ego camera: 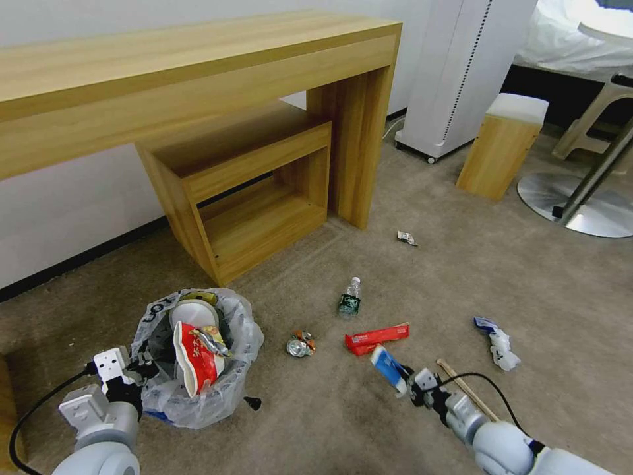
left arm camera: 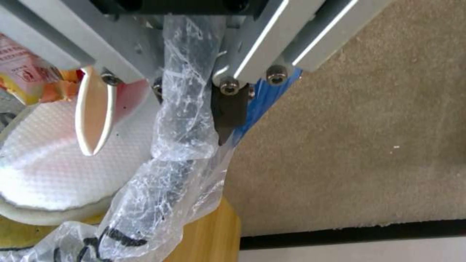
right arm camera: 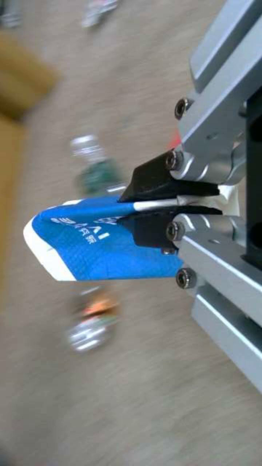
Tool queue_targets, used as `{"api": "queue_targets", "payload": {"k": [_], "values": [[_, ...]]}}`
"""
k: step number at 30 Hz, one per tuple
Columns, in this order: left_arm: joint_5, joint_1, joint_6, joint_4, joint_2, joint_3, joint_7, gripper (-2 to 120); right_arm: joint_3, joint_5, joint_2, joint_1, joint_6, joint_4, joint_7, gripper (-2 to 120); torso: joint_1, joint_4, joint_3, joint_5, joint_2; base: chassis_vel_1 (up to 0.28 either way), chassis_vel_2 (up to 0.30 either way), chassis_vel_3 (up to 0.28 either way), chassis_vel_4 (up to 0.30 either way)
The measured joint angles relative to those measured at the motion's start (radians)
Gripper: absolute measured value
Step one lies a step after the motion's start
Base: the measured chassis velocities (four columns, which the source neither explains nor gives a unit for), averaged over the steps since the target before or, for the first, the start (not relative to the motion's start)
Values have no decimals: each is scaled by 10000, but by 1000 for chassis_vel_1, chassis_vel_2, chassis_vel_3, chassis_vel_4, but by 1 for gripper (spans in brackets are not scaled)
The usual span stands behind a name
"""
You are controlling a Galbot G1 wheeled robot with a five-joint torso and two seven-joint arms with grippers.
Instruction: Pick up the trash bin and place the garbage on the floor into it.
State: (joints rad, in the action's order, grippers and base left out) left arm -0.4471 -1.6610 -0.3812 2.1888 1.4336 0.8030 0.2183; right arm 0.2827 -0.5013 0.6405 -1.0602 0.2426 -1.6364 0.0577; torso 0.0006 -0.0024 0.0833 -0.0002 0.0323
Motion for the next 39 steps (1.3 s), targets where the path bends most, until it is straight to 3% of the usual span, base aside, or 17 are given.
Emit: {"api": "queue_targets", "payload": {"k": [5,8,9,12,13,19,28,36,39], "values": [[8,-70,-37,100,-10,-7,-1,1,237,-551,105,891,1084,-349,-1095,4,0,2,0,-1,0,0,0,0,0],[61,-130,-95,246,7,-61,-1,1,1088,-1798,350,2420,1538,-888,-2113,3,0,-1,0,-3,0,0,0,0,0],[61,-130,-95,246,7,-61,-1,1,1088,-1798,350,2420,1538,-888,-2113,3,0,-1,0,-3,0,0,0,0,0],[146,-176,-168,417,69,-102,-2,1,2639,-3081,728,4579,1466,-1600,-2471,0,0,6,0,-6,0,0,0,0,0],[146,-176,-168,417,69,-102,-2,1,2639,-3081,728,4579,1466,-1600,-2471,0,0,6,0,-6,0,0,0,0,0],[196,-195,-221,577,167,-89,-4,1,5203,-4262,1522,7019,528,-2454,-1318,0,0,3,0,1,0,0,0,0,0],[238,-254,-222,725,348,3,1,1,7553,-4917,2728,8898,-441,-2287,377,0,0,1,0,-1,0,0,0,0,0],[230,-327,-181,866,402,115,0,1,8290,-5090,3596,9114,-801,-1808,933,0,0,0,0,1,0,0,0,0,0],[186,-346,-146,882,385,140,-1,1,8542,-5195,4251,9114,-1104,-1382,1296,0,0,1,0,0,0,0,0,0,0]]}}
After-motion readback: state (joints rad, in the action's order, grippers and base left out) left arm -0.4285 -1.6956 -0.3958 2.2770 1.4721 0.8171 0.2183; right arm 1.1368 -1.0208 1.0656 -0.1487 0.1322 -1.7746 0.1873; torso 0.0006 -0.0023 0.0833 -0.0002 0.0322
